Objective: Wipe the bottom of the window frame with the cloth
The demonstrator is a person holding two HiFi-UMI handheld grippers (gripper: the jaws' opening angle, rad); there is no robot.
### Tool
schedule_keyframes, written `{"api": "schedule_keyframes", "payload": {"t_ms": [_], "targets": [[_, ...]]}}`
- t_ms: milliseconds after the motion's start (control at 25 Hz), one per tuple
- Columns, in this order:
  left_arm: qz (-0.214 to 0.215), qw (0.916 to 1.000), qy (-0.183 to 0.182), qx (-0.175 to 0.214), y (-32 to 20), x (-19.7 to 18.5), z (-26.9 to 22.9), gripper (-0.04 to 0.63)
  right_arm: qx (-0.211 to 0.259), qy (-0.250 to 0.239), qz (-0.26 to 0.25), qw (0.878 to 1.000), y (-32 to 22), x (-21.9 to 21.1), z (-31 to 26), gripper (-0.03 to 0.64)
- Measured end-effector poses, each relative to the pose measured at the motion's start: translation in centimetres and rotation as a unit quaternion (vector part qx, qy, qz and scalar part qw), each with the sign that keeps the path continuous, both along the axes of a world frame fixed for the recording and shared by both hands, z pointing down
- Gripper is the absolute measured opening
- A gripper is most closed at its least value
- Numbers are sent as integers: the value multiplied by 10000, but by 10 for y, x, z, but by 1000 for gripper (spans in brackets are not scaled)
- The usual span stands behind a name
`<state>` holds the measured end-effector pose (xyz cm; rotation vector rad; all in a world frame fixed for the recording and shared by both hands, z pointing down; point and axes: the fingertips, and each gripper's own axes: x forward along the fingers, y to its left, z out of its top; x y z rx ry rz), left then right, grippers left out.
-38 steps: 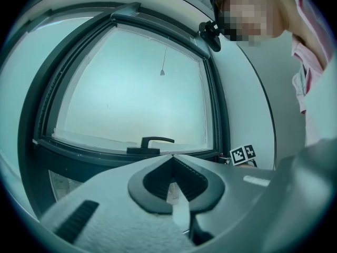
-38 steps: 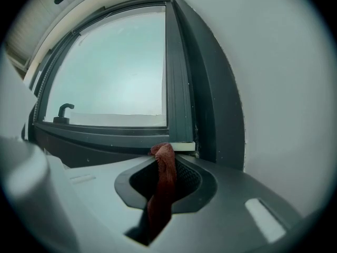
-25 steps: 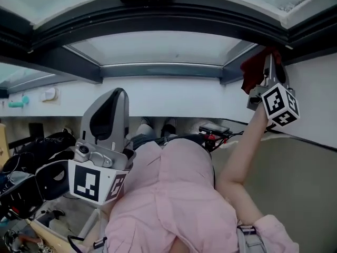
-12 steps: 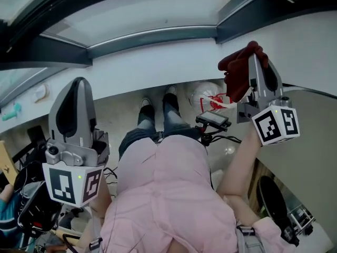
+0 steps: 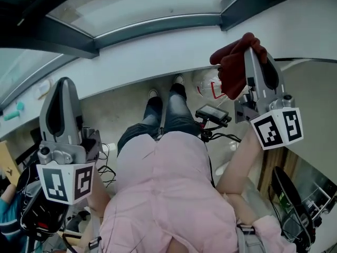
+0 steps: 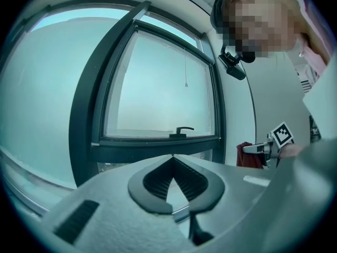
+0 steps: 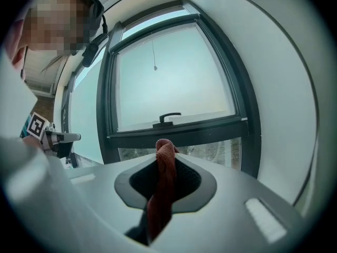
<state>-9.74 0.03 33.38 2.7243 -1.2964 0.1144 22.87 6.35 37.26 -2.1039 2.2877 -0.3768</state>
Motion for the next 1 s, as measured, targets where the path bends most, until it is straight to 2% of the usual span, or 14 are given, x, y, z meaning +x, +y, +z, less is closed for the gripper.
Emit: {"api": "schedule_keyframes", "payload": {"t_ms": [120,240,440,680,1000], "targets": [[-162,9999,-3,17,7,-28,1,-3,81,-79,-183,9998,8,-28,-6,49],[-178,9998,24,0,13,-36,2,-2,97,-118,-332,9993,16,-44,-9,49],[-29,9999,149,29,15,-13,-3,-2,10,-120,-475,9988,21,-46,-11,49],[257,9993,210,-189,21,20,-8,-2,-176,-65,-613,9979,19,-42,-18,48],[282,9991,198,-251,26,19,-10,-2,-255,-3,-781,9966,19,-56,-21,48]]}}
